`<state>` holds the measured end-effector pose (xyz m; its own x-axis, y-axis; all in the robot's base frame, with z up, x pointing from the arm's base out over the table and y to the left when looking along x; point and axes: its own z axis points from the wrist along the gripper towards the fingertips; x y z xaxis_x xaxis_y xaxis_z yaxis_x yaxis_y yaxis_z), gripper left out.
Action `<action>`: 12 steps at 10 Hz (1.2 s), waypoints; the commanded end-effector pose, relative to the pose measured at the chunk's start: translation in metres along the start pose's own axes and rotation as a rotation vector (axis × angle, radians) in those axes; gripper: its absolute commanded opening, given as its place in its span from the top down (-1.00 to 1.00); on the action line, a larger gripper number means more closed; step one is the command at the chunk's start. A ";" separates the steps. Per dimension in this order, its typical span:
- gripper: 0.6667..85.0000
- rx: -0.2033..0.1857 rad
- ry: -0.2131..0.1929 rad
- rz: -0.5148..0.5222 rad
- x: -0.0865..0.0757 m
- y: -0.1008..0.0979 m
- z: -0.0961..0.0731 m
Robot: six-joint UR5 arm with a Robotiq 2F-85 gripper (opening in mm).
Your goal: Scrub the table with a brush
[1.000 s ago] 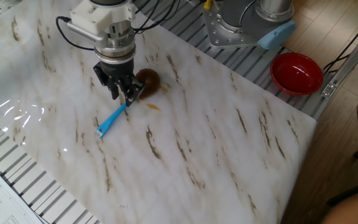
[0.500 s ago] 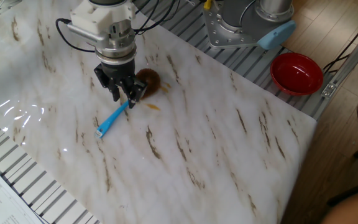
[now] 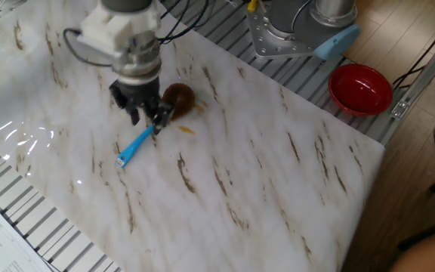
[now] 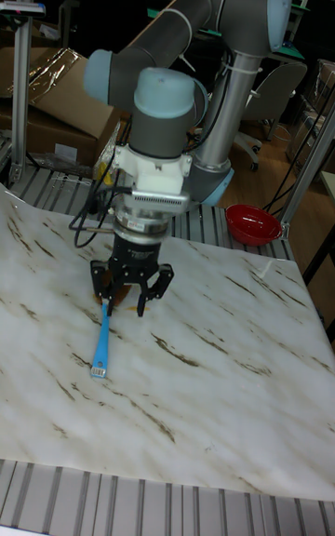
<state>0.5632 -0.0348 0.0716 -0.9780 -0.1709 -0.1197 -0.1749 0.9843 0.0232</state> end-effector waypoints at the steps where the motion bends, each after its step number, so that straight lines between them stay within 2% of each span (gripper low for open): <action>1: -0.12 0.032 0.025 0.017 -0.035 -0.011 0.028; 2: -0.09 0.060 0.039 0.019 -0.037 -0.020 0.037; 4: -0.05 0.085 0.102 0.037 -0.024 -0.026 0.041; 7: 0.05 0.071 0.213 0.056 0.002 -0.023 0.048; 8: 0.10 0.080 0.248 0.059 0.012 -0.026 0.044; 10: 0.15 0.080 0.274 0.055 0.023 -0.028 0.041; 12: 0.15 0.068 0.282 0.058 0.025 -0.026 0.042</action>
<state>0.5559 -0.0634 0.0267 -0.9838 -0.1209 0.1324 -0.1298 0.9897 -0.0607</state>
